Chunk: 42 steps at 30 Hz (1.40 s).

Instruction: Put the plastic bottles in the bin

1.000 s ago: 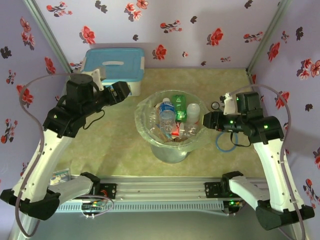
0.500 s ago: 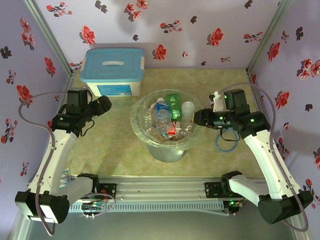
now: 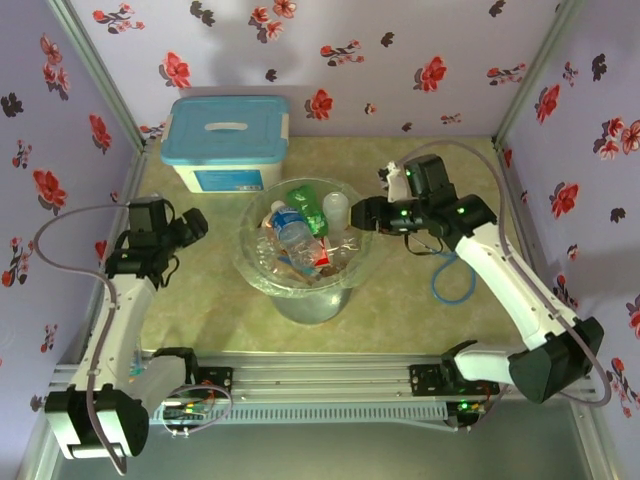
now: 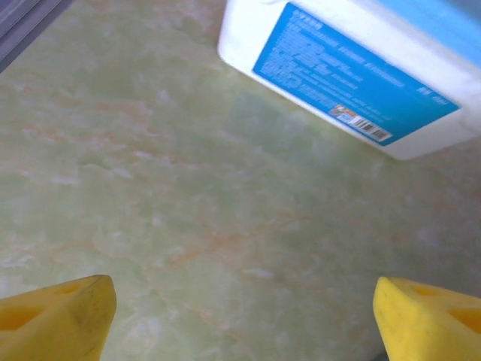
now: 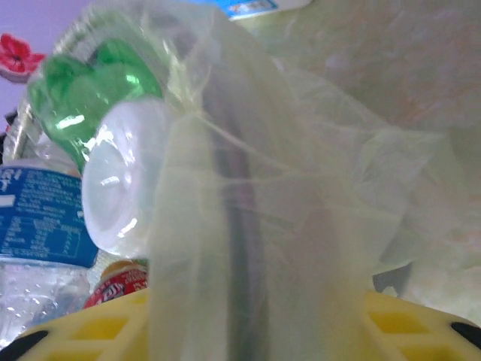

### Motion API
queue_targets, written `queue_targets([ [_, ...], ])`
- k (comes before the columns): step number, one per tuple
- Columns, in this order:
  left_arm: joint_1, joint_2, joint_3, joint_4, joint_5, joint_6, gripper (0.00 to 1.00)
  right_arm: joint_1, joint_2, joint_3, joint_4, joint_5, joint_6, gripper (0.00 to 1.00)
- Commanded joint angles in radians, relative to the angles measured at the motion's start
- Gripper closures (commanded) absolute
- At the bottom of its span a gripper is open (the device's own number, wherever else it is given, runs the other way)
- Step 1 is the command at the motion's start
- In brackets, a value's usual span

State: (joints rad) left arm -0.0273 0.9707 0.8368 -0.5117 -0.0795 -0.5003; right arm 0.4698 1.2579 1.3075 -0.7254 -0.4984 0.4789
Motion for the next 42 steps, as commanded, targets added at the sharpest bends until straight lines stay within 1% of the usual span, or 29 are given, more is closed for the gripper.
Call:
queue_targets([
  [1, 0.014, -0.016, -0.068, 0.139, -0.083, 0.062, 0.08, -0.058, -0.059, 0.079, -0.032, 0.103, -0.065, 0.35],
  [2, 0.014, -0.015, -0.089, 0.167, -0.106, 0.068, 0.07, -0.094, -0.07, 0.081, -0.032, 0.11, -0.07, 0.29],
  [4, 0.015, -0.008, -0.143, 0.237, -0.149, 0.08, 0.01, -0.185, -0.081, 0.075, -0.029, 0.12, -0.08, 0.12],
  [5, 0.016, -0.001, -0.165, 0.27, -0.163, 0.086, 0.0, -0.219, -0.078, 0.069, -0.029, 0.147, -0.091, 0.02],
  [6, 0.018, 0.009, -0.195, 0.312, -0.179, 0.095, 0.0, -0.245, -0.075, 0.049, -0.024, 0.199, -0.107, 0.01],
  [8, 0.02, 0.036, -0.243, 0.393, -0.203, 0.11, 0.0, -0.298, -0.069, -0.011, 0.016, 0.289, -0.119, 0.01],
  [10, 0.024, 0.077, -0.299, 0.497, -0.218, 0.134, 0.0, -0.342, -0.071, -0.11, 0.114, 0.371, -0.117, 0.01],
  [12, 0.034, 0.114, -0.299, 0.522, -0.227, 0.149, 0.0, -0.366, -0.072, -0.205, 0.216, 0.442, -0.116, 0.01],
  [15, 0.037, 0.143, -0.311, 0.614, -0.23, 0.198, 0.0, -0.38, -0.046, -0.331, 0.342, 0.582, -0.16, 0.01],
  [19, 0.04, 0.204, -0.352, 0.769, -0.23, 0.238, 0.0, -0.388, -0.016, -0.491, 0.518, 0.723, -0.23, 0.01],
  [21, 0.04, 0.25, -0.383, 0.872, -0.231, 0.256, 0.0, -0.39, -0.012, -0.583, 0.647, 0.795, -0.259, 0.01],
  [24, 0.042, 0.333, -0.422, 1.041, -0.232, 0.291, 0.0, -0.391, 0.015, -0.69, 0.829, 0.867, -0.285, 0.01],
  [25, 0.042, 0.348, -0.41, 1.036, -0.231, 0.292, 0.0, -0.392, 0.029, -0.709, 0.869, 0.873, -0.297, 0.01],
  [27, 0.041, 0.388, -0.404, 1.106, -0.205, 0.32, 0.0, -0.392, 0.066, -0.743, 0.954, 0.886, -0.323, 0.01],
  [29, 0.041, 0.417, -0.376, 1.095, -0.204, 0.344, 0.0, -0.392, 0.102, -0.784, 1.066, 0.898, -0.342, 0.01],
  [31, 0.041, 0.437, -0.368, 1.121, -0.203, 0.372, 0.0, -0.392, 0.139, -0.816, 1.183, 0.9, -0.355, 0.01],
  [32, 0.041, 0.446, -0.378, 1.154, -0.203, 0.379, 0.0, -0.392, 0.138, -0.806, 1.166, 0.894, -0.356, 0.01],
  [34, 0.043, 0.487, -0.413, 1.269, -0.206, 0.388, 0.0, -0.392, 0.16, -0.84, 1.306, 0.895, -0.381, 0.01],
  [36, 0.027, 0.51, -0.401, 1.269, -0.192, 0.416, 0.0, -0.393, 0.194, -0.847, 1.383, 0.885, -0.395, 0.01],
  [37, 0.023, 0.529, -0.407, 1.303, -0.189, 0.424, 0.0, -0.397, 0.224, -0.856, 1.424, 0.863, -0.396, 0.01],
  [38, 0.015, 0.533, -0.419, 1.325, -0.185, 0.432, 0.0, -0.396, 0.274, -0.878, 1.537, 0.84, -0.412, 0.01],
  [39, 0.009, 0.54, -0.443, 1.373, -0.182, 0.435, 0.0, -0.401, 0.271, -0.895, 1.558, 0.839, -0.403, 0.01],
  [40, 0.009, 0.577, -0.475, 1.47, -0.175, 0.446, 0.0, -0.411, 0.244, -0.895, 1.499, 0.839, -0.379, 0.01],
  [41, 0.004, 0.583, -0.487, 1.496, -0.187, 0.452, 0.0, -0.42, 0.269, -0.929, 1.581, 0.797, -0.381, 0.01],
  [42, 0.002, 0.562, -0.473, 1.433, -0.181, 0.443, 0.0, -0.414, 0.343, -0.974, 1.79, 0.803, -0.413, 0.0],
])
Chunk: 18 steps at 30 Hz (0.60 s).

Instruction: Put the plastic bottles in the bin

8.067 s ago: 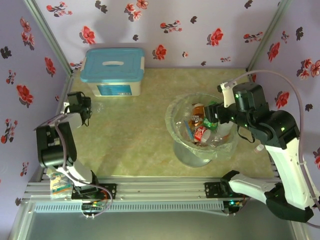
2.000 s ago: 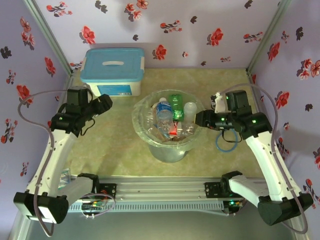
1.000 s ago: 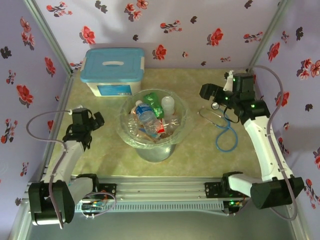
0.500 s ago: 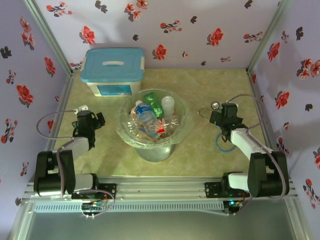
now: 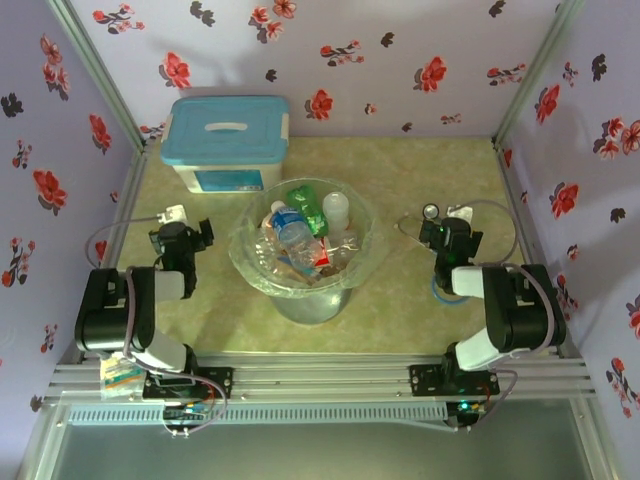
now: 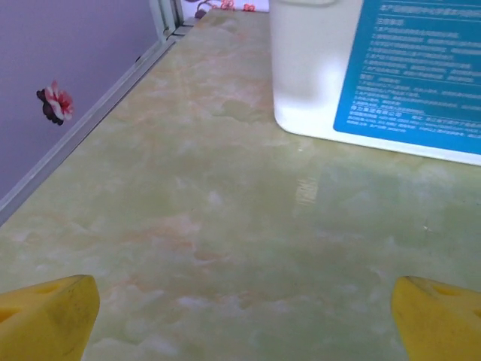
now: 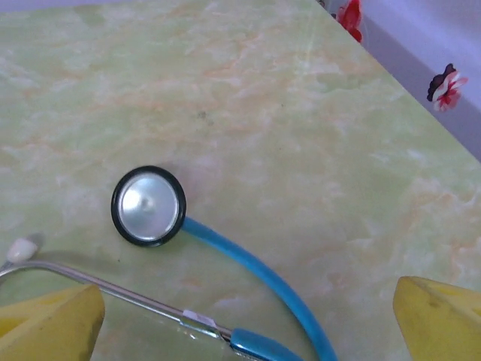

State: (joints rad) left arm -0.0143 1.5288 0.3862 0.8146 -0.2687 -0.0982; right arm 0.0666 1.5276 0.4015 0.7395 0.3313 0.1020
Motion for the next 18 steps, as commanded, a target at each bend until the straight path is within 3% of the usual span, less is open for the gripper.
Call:
queue_targets([
  [1, -0.011, 0.021, -0.012, 0.122, 0.003, 0.052, 0.0, -0.008, 0.064, -0.071, 0.313, -0.016, -0.033, 0.0],
  [2, -0.013, 0.02, -0.004, 0.099, 0.004, 0.049, 0.0, -0.009, 0.011, -0.036, 0.155, -0.004, 0.001, 0.01],
  [3, -0.012, 0.017, -0.003, 0.1, 0.004, 0.049, 0.0, -0.015, 0.019, -0.011, 0.108, -0.012, 0.003, 0.01],
  [5, -0.013, 0.019, -0.003, 0.1, 0.003, 0.049, 0.0, -0.024, 0.046, -0.034, 0.21, -0.018, -0.001, 0.0],
  [7, -0.011, 0.02, -0.005, 0.106, 0.003, 0.051, 0.0, -0.024, 0.021, -0.023, 0.141, -0.004, 0.013, 0.01],
  [18, -0.013, 0.022, -0.006, 0.109, 0.003, 0.051, 0.0, -0.024, 0.031, -0.03, 0.175, -0.004, 0.005, 0.01],
])
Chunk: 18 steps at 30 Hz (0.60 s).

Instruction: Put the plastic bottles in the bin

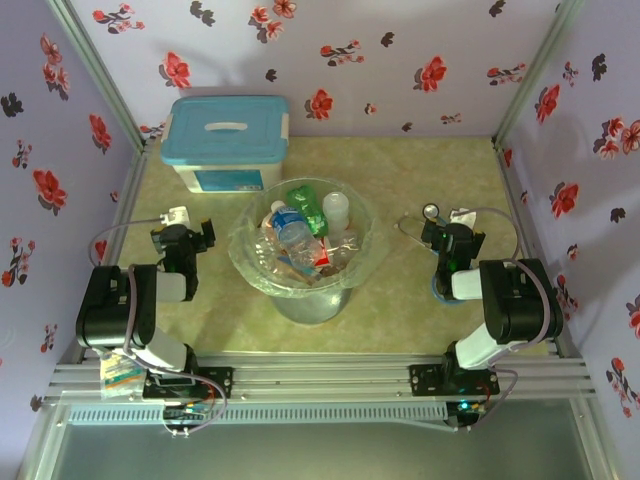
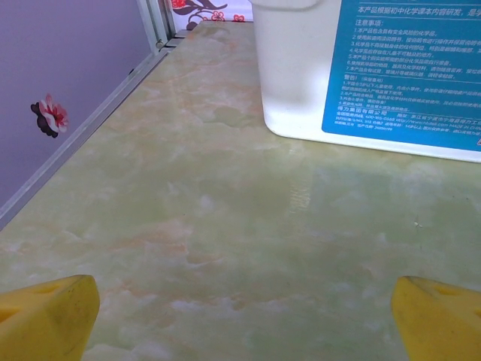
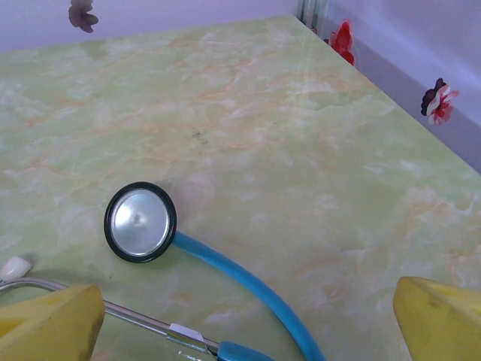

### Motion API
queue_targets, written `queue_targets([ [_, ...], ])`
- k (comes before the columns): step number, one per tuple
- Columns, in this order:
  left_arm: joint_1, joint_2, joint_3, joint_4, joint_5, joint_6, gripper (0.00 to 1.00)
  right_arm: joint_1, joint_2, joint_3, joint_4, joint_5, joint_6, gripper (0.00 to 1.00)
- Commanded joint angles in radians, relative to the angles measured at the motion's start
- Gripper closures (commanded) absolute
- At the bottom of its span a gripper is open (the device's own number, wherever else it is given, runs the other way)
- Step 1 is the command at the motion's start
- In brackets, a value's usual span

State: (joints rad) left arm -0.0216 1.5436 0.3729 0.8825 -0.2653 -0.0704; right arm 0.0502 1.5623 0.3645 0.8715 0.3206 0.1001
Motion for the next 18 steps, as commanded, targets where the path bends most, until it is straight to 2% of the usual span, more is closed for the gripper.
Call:
queue_targets([
  [1, -0.006, 0.006, 0.008, 0.04, -0.001, 0.023, 0.0, -0.007, -0.003, 0.007, 0.042, 0.006, 0.007, 0.01],
  [18, -0.006, 0.007, 0.009, 0.039, 0.0, 0.023, 0.0, -0.006, -0.003, 0.007, 0.043, 0.008, 0.007, 0.01],
])
